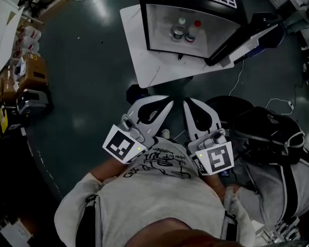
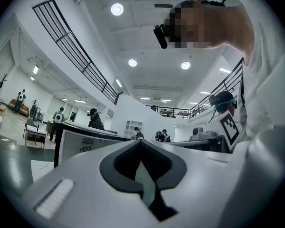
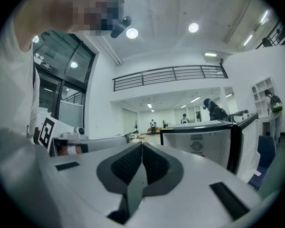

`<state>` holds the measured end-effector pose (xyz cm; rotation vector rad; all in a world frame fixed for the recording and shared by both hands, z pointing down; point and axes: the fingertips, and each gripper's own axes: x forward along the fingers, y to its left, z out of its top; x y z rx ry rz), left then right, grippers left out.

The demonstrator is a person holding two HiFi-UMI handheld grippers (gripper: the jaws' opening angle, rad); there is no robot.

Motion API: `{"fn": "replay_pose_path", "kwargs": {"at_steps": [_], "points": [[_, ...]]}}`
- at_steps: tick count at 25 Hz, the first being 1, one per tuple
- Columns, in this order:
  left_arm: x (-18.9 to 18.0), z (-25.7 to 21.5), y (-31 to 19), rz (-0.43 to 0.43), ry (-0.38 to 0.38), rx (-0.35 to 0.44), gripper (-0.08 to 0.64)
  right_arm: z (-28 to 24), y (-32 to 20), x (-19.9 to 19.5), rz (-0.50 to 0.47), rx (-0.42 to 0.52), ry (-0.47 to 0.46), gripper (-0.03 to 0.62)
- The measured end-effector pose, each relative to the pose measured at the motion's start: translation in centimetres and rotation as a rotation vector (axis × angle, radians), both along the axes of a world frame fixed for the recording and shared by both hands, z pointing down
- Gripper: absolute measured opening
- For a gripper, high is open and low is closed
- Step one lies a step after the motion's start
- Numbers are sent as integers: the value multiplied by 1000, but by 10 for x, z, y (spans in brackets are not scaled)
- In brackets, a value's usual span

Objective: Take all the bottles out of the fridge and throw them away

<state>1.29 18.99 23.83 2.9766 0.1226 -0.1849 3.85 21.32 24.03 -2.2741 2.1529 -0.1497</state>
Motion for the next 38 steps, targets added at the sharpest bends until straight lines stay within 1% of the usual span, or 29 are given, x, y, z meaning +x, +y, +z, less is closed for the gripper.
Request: {"fn": "replay_pose_path", "kwargs": {"at_steps": [3, 7, 10, 13, 14, 17, 20, 23, 26, 27, 30, 31, 34, 36, 38], "points": [[2, 0, -19, 1, 8, 1, 6, 0, -18, 2, 0, -2, 4, 9], [5, 5, -39, 12, -16, -19, 6, -1, -41, 5, 2, -2, 12, 9], [9, 5, -56, 15, -11, -17, 6, 1, -57, 7, 3, -10, 13, 9], [10, 11, -68, 24, -44, -39, 6, 3, -71, 8, 3, -11, 14, 9], [10, 11, -72, 25, -43, -39, 6, 3, -75, 8, 4, -11, 15, 9], [11, 8, -84, 23, -2, -15, 6, 2, -85, 8, 6, -10, 16, 9], [10, 12, -89, 39, -37, -45, 6, 0, -93, 9, 11, -7, 19, 9], [8, 12, -96, 44, -25, -41, 6, 0, -101, 8, 15, -12, 26, 9], [6, 16, -100, 55, -50, -60, 6, 1, -107, 6, 15, -19, 27, 9], [5, 17, -102, 56, -50, -59, 6, 1, -109, 4, 14, -19, 26, 9], [6, 11, -109, 50, 0, -28, 6, 2, -114, 2, 9, -21, 24, 9], [6, 11, -110, 51, 0, -29, 6, 2, -116, 2, 8, -22, 24, 9], [9, 15, -111, 63, -37, -53, 6, 3, -120, 6, 11, -24, 25, 9], [11, 13, -114, 62, -21, -41, 6, 4, -122, 8, 12, -27, 25, 9], [12, 13, -115, 63, -31, -50, 6, 3, -124, 9, 11, -27, 26, 9]]}}
